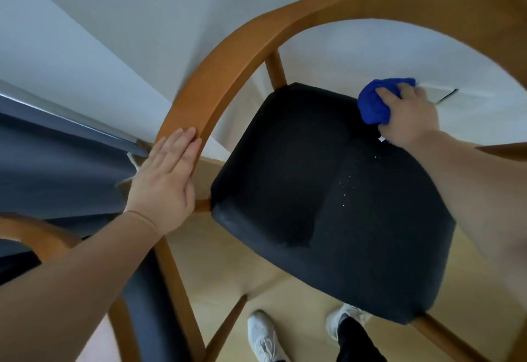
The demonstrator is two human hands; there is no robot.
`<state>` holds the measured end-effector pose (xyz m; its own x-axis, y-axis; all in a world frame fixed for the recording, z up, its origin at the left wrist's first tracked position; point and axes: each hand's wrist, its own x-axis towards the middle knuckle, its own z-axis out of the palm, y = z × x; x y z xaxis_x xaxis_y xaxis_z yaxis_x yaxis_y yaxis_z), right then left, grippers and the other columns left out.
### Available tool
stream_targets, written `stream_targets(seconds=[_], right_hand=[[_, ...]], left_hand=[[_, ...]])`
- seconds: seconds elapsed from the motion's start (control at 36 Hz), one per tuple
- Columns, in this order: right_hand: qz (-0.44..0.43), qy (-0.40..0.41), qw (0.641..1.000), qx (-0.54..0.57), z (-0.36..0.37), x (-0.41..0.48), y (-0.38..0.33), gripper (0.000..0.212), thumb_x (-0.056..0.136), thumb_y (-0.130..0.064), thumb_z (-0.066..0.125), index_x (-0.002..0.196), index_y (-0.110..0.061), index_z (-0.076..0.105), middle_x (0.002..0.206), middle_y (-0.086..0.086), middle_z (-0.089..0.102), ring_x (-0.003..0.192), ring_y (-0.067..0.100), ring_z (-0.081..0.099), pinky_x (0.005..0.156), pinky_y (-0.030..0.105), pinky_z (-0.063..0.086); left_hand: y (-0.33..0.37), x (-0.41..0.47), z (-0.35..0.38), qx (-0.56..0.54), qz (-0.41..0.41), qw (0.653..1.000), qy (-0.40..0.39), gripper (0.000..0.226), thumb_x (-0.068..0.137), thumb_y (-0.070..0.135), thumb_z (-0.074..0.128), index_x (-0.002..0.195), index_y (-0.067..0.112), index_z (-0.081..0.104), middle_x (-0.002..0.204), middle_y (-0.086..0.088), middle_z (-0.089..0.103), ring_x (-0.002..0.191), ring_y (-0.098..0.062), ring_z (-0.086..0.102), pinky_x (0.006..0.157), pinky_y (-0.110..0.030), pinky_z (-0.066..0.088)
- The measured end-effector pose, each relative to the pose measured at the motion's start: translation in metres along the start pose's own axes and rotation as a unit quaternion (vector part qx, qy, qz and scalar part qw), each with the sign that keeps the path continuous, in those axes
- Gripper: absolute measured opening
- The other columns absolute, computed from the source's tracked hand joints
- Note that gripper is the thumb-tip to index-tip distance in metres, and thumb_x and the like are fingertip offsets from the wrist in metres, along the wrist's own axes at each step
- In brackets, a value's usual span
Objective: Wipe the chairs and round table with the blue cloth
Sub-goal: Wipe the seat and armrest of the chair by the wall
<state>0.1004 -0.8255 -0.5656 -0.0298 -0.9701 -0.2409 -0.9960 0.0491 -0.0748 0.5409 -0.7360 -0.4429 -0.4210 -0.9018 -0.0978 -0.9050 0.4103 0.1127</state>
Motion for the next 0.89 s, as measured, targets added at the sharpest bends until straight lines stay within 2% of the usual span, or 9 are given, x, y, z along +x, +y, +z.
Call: stream_targets(seconds=[0.17,0.33,0.47,0.56,0.64,0.75,0.89], right_hand=[[0.006,-0.007,1.0,0.027,0.004,0.005,0.007,0.087,0.075,-0.026,0.071,0.149,-0.026,0.026,0.146,0.019,0.032,0.129,0.042,0.03,0.095,0.049,0.041],[0.02,-0.013,0.998,0.062,0.01,0.011,0.0,0.086,0.075,-0.027,0.07,0.149,-0.027,0.026,0.145,0.016,0.035,0.127,0.042,0.033,0.095,0.05,0.042],[0.048,-0.045,0.994,0.085,0.019,0.015,-0.009,0.09,0.069,-0.034,0.073,0.147,-0.028,0.028,0.145,0.015,0.035,0.125,0.043,0.035,0.1,0.05,0.04],[0.065,-0.04,0.99,0.121,0.021,0.015,-0.01,0.087,0.068,-0.029,0.074,0.146,-0.026,0.035,0.144,0.017,0.038,0.123,0.043,0.04,0.102,0.048,0.04],[0.064,-0.035,0.992,0.101,0.023,0.01,-0.017,0.084,0.071,-0.026,0.073,0.145,-0.026,0.034,0.142,0.018,0.04,0.118,0.045,0.043,0.1,0.046,0.039],[0.058,-0.018,0.994,0.093,0.028,-0.011,-0.028,0.082,0.073,-0.024,0.073,0.146,-0.024,0.035,0.142,0.019,0.038,0.12,0.044,0.039,0.101,0.049,0.039],[0.06,-0.023,0.993,0.096,0.037,-0.044,-0.045,0.081,0.073,-0.023,0.074,0.145,-0.022,0.038,0.142,0.02,0.037,0.124,0.045,0.035,0.102,0.05,0.038]], left_hand=[[0.007,0.054,-0.006,0.107,0.138,0.98,-0.093,0.058,0.09,0.033,0.029,0.139,0.007,0.045,0.152,-0.014,0.033,0.143,-0.025,0.024,0.118,-0.04,0.011],[0.008,0.104,-0.013,0.16,0.177,0.965,-0.11,0.062,0.085,0.038,0.031,0.141,0.013,0.043,0.155,-0.011,0.028,0.145,-0.025,0.017,0.119,-0.044,0.008],[0.012,0.116,-0.012,0.182,0.211,0.956,-0.092,0.051,0.081,0.035,0.044,0.127,0.016,0.058,0.142,-0.009,0.049,0.136,-0.028,0.036,0.117,-0.049,0.012],[0.011,0.115,-0.011,0.163,0.216,0.96,-0.072,0.047,0.08,0.033,0.044,0.118,0.015,0.063,0.131,-0.007,0.059,0.128,-0.027,0.046,0.116,-0.05,0.015],[0.01,0.116,-0.011,0.16,0.227,0.959,-0.064,0.043,0.08,0.032,0.043,0.112,0.016,0.067,0.119,-0.004,0.065,0.12,-0.025,0.052,0.117,-0.049,0.014],[0.007,0.115,-0.01,0.151,0.241,0.957,-0.057,0.037,0.08,0.031,0.044,0.101,0.019,0.072,0.101,0.002,0.07,0.108,-0.023,0.058,0.116,-0.051,0.015],[0.007,0.115,-0.01,0.131,0.248,0.958,-0.061,0.044,0.082,0.033,0.033,0.096,0.019,0.073,0.095,0.001,0.071,0.102,-0.022,0.061,0.114,-0.054,0.018]])
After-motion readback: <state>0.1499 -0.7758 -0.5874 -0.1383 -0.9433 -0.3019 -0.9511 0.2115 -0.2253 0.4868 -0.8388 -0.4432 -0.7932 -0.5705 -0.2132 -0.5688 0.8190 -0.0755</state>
